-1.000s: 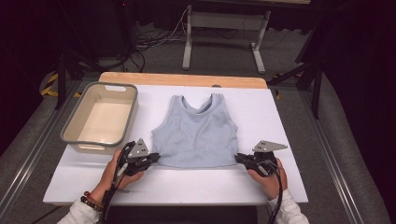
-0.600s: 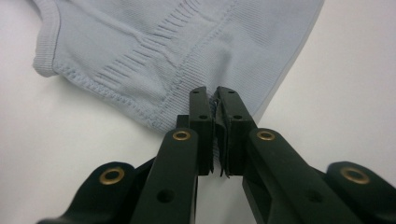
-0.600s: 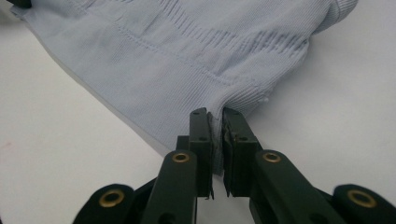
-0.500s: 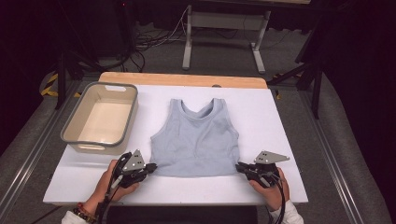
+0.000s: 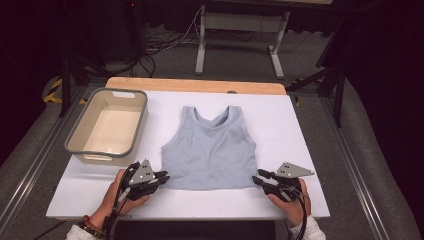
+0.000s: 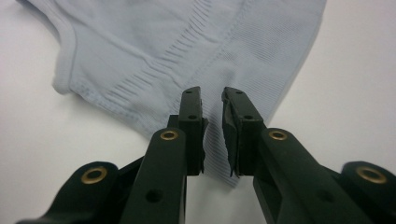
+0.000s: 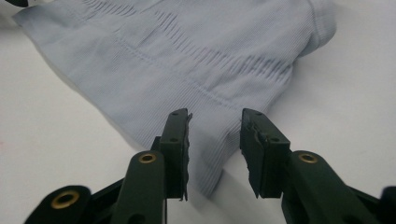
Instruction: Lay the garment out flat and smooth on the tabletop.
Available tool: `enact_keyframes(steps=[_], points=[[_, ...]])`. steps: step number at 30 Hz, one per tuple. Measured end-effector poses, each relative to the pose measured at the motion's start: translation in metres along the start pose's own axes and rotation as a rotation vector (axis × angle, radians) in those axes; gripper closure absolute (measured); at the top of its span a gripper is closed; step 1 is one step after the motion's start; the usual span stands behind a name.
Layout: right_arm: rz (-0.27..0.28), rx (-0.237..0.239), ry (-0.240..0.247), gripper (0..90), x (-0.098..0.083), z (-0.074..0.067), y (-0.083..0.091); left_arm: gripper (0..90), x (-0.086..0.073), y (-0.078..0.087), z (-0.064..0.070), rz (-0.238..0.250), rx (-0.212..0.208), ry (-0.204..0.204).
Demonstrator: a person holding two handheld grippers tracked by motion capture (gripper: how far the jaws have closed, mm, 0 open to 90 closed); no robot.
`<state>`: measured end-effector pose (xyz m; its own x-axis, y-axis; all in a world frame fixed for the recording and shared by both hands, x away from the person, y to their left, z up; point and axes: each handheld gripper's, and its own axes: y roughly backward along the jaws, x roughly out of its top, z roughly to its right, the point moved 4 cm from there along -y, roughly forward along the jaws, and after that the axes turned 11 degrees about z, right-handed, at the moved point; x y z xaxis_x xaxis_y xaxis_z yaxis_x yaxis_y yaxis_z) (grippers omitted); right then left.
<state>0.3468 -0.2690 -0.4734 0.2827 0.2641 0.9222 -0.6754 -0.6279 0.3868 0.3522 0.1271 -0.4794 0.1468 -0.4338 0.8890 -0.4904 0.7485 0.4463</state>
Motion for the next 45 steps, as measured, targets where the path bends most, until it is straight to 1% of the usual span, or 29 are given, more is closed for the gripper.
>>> enact_keyframes(steps=[4,6,8,11,12,14,15,17,18,19,21,22,24,25,26,27,28,29,30,31,32,33,34,35,37,40,41,42,45], points=[[0.039,-0.005,-0.002,64.4,0.005,0.003,0.001,78.0,0.003,-0.003,-0.002,0.014,0.001,-0.009],[0.069,-0.022,0.011,63.7,0.012,0.008,0.001,75.8,0.004,-0.006,-0.003,0.012,0.0,-0.01],[0.1,-0.029,0.001,63.4,0.02,0.013,-0.001,74.6,0.006,-0.01,-0.003,0.018,-0.006,-0.013],[0.115,-0.031,0.005,62.1,0.028,0.018,-0.005,71.0,0.01,-0.016,-0.004,0.017,-0.005,-0.021],[0.123,-0.044,0.016,60.8,0.036,0.023,-0.01,69.7,0.011,-0.02,-0.004,0.013,-0.007,-0.033],[0.137,-0.046,0.031,60.3,0.046,0.028,-0.015,69.4,0.011,-0.022,-0.005,0.012,-0.01,-0.034],[0.137,-0.046,0.031,60.3,0.046,0.028,-0.015,69.5,0.011,-0.022,-0.005,0.012,-0.01,-0.034],[0.159,-0.049,0.036,58.0,0.063,0.037,-0.025,69.5,0.01,-0.024,-0.006,0.006,-0.019,-0.026],[0.159,-0.049,0.036,58.0,0.063,0.037,-0.025,69.5,0.01,-0.024,-0.006,0.006,-0.019,-0.026],[0.159,-0.064,0.055,57.6,0.074,0.043,-0.035,69.5,0.008,-0.025,-0.006,-0.002,-0.021,-0.029],[0.157,-0.064,0.061,57.8,0.078,0.045,-0.039,69.5,0.007,-0.026,-0.006,-0.006,-0.022,-0.027],[0.155,-0.065,0.065,59.2,0.083,0.048,-0.044,69.5,0.006,-0.026,-0.006,-0.011,-0.026,-0.031],[0.158,-0.06,0.067,66.8,0.093,0.052,-0.056,69.5,0.005,-0.028,-0.005,-0.014,-0.029,-0.028],[0.118,-0.042,0.101,74.8,0.1,0.054,-0.071,69.2,0.005,-0.028,-0.006,-0.018,-0.028,-0.028],[0.093,-0.035,0.111,76.3,0.102,0.055,-0.079,69.0,0.004,-0.028,-0.005,-0.019,-0.029,-0.024],[0.093,-0.035,0.111,76.3,0.102,0.055,-0.079,68.9,0.004,-0.028,-0.005,-0.019,-0.029,-0.024],[0.058,-0.029,0.108,79.4,0.102,0.058,-0.093,68.8,0.003,-0.028,-0.005,-0.025,-0.03,-0.029],[0.047,-0.026,0.101,80.6,0.1,0.06,-0.1,68.6,0.003,-0.028,-0.005,-0.025,-0.03,-0.029],[0.047,-0.026,0.101,80.6,0.1,0.06,-0.1,68.6,0.002,-0.029,-0.005,-0.028,-0.032,-0.028],[-0.002,-0.031,0.103,81.6,0.095,0.062,-0.113,68.5,0.0,-0.03,-0.005,-0.037,-0.035,-0.03],[-0.002,-0.031,0.103,81.6,0.095,0.062,-0.113,68.4,0.0,-0.03,-0.005,-0.037,-0.035,-0.03],[-0.03,-0.045,0.1,82.0,0.089,0.065,-0.121,68.2,-0.001,-0.031,-0.005,-0.045,-0.038,-0.033],[-0.03,-0.045,0.1,82.0,0.089,0.065,-0.121,68.3,-0.001,-0.031,-0.005,-0.045,-0.038,-0.033],[-0.059,-0.06,0.089,82.4,0.083,0.067,-0.13,68.2,-0.001,-0.031,-0.005,-0.044,-0.038,-0.027],[-0.068,-0.067,0.092,82.7,0.081,0.068,-0.132,68.2,-0.001,-0.031,-0.005,-0.047,-0.039,-0.024],[-0.119,-0.118,0.099,83.4,0.071,0.072,-0.141,68.0,-0.001,-0.031,-0.005,-0.05,-0.037,-0.023],[-0.119,-0.118,0.099,83.4,0.071,0.072,-0.141,68.0,-0.001,-0.031,-0.004,-0.05,-0.038,-0.024],[-0.144,-0.132,0.102,83.2,0.065,0.073,-0.145,68.2,-0.001,-0.031,-0.004,-0.053,-0.047,-0.023],[-0.168,-0.137,0.113,83.2,0.058,0.073,-0.148,68.2,-0.002,-0.03,-0.004,-0.05,-0.051,-0.02]])
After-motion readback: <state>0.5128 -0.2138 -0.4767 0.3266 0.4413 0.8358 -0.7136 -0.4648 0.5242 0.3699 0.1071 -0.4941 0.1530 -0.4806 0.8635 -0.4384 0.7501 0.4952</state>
